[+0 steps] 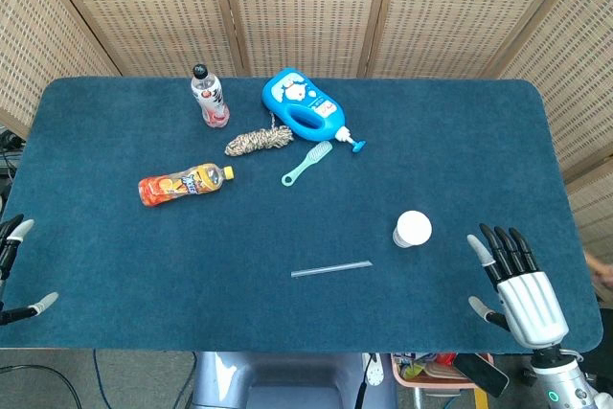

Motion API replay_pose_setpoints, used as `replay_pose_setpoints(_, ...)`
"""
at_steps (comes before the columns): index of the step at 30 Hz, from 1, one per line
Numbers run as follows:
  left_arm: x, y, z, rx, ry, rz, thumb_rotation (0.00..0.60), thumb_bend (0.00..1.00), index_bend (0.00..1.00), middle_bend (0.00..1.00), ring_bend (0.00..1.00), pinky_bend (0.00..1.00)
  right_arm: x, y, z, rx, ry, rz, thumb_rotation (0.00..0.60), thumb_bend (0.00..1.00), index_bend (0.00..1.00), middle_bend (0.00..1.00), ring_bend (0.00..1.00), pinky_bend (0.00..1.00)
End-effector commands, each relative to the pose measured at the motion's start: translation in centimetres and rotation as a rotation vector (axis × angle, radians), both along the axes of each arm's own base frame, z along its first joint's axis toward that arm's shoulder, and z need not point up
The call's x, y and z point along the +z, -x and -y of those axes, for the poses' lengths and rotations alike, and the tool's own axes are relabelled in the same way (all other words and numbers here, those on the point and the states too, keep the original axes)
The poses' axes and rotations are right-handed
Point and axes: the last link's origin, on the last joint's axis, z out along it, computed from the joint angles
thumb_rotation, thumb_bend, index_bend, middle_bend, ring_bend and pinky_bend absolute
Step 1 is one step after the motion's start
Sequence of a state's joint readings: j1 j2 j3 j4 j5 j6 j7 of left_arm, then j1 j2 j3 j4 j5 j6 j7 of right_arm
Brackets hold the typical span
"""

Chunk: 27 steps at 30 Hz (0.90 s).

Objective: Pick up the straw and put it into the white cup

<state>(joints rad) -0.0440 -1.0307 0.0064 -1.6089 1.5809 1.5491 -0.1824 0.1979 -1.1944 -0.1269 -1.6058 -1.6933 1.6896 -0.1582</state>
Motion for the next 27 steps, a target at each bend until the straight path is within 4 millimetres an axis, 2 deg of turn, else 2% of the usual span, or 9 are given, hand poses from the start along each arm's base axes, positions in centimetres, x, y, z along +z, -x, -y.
replay_pose_setpoints(1, 0.0, 0.0, 0.0, 0.001, -0.001, 0.0, 0.6, 0.1, 0.0, 0.0, 0.0, 0.0, 0.0, 0.0, -0.1, 0.004, -0.004, -0.002, 0.6, 0.0, 0.0, 0.0, 0.0, 0.0)
replay_pose_setpoints(4, 0.0, 0.0, 0.0, 0.002, -0.002, 0.004, 0.6, 0.1, 0.0, 0.0, 0.0, 0.0, -0.5, -0.6, -0.1, 0.031, -0.038, 0.015, 0.6, 0.0, 0.0, 0.0, 0.0, 0.0)
replay_pose_setpoints(7, 0.0, 0.0, 0.0, 0.001, -0.002, 0.002, 0.6, 0.1, 0.0, 0.0, 0.0, 0.0, -1.7, -2.2, 0.8, 0.108, -0.125, 0.041, 0.6, 0.0, 0.0, 0.0, 0.0, 0.0)
replay_pose_setpoints(9, -0.1, 0.0, 0.0, 0.001, 0.002, 0.001, 0.6, 0.1, 0.0, 0.0, 0.0, 0.0, -2.6, -3.8, 2.0, 0.174, -0.19, 0.051, 0.6, 0.0, 0.02, 0.0, 0.0, 0.0)
replay_pose_setpoints(13, -0.1, 0.0, -0.1, 0.006, 0.002, -0.002, 0.6, 0.1, 0.0, 0.0, 0.0, 0.0, -3.7, -7.3, 4.1, 0.261, -0.297, 0.055, 0.6, 0.0, 0.13, 0.0, 0.0, 0.0)
replay_pose_setpoints(15, -0.1, 0.1, -0.3, 0.012, 0.003, -0.008, 0.6, 0.1, 0.0, 0.0, 0.0, 0.0, -4.5, -9.8, 5.2, 0.292, -0.353, 0.061, 0.6, 0.01, 0.18, 0.0, 0.0, 0.0)
replay_pose_setpoints(18, -0.1, 0.2, -0.3, 0.022, 0.004, -0.012, 0.6, 0.1, 0.0, 0.0, 0.0, 0.0, -5.9, -12.8, 6.5, 0.295, -0.42, 0.061, 0.6, 0.08, 0.26, 0.0, 0.0, 0.0)
replay_pose_setpoints(23, 0.0, 0.2, -0.5, 0.026, 0.008, -0.011, 0.6, 0.1, 0.0, 0.0, 0.0, 0.0, -9.5, -16.7, 8.5, 0.228, -0.546, 0.069, 0.6, 0.18, 0.39, 0.0, 0.0, 0.0)
replay_pose_setpoints(27, 0.1, 0.4, -0.6, 0.03, 0.01, -0.003, 0.6, 0.1, 0.0, 0.0, 0.0, 0.0, -14.1, -18.9, 10.3, 0.145, -0.616, 0.061, 0.6, 0.27, 0.44, 0.0, 0.0, 0.0)
